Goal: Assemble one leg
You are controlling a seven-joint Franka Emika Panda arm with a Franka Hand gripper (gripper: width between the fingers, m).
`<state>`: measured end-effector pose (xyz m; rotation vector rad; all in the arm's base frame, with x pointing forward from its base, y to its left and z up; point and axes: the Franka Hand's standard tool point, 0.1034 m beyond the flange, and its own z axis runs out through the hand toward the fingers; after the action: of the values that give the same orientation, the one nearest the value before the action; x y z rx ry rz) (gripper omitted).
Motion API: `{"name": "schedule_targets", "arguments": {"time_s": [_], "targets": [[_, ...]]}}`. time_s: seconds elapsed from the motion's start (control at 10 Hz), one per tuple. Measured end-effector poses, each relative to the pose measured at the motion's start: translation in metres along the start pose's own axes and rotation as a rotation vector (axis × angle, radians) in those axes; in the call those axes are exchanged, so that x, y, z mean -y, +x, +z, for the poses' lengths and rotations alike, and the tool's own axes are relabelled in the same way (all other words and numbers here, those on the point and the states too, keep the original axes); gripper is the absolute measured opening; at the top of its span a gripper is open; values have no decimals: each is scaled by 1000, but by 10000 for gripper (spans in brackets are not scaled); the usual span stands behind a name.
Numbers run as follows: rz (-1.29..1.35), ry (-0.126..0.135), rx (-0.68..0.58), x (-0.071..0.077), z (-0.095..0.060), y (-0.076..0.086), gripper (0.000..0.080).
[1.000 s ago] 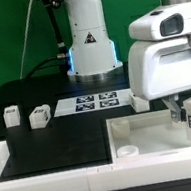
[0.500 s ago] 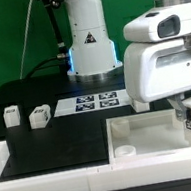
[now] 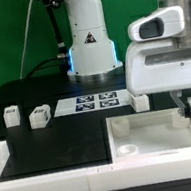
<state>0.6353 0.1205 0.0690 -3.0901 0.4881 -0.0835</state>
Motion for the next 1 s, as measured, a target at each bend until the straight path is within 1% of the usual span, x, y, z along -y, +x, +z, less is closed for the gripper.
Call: {"name": "schedule_targets", "arguments": {"time_s": [0.1,0.2,0.4,0.5,0.6,0.7,0.8,0.9,1.0], "targets": [[121,-9,2,-4,0,1,291],[206,-23,1,-9,0,2,296],[369,-63,-1,-21,-1,4,303],[397,-67,-5,-23,-1,4,305],[453,-60,-1,-21,-1,3,305],[438,-60,0,-21,0,3,470],[437,-60,0,-20,0,3,470],[437,-60,0,-21,0,3,614],[437,-60,0,-21,0,3,638]]}}
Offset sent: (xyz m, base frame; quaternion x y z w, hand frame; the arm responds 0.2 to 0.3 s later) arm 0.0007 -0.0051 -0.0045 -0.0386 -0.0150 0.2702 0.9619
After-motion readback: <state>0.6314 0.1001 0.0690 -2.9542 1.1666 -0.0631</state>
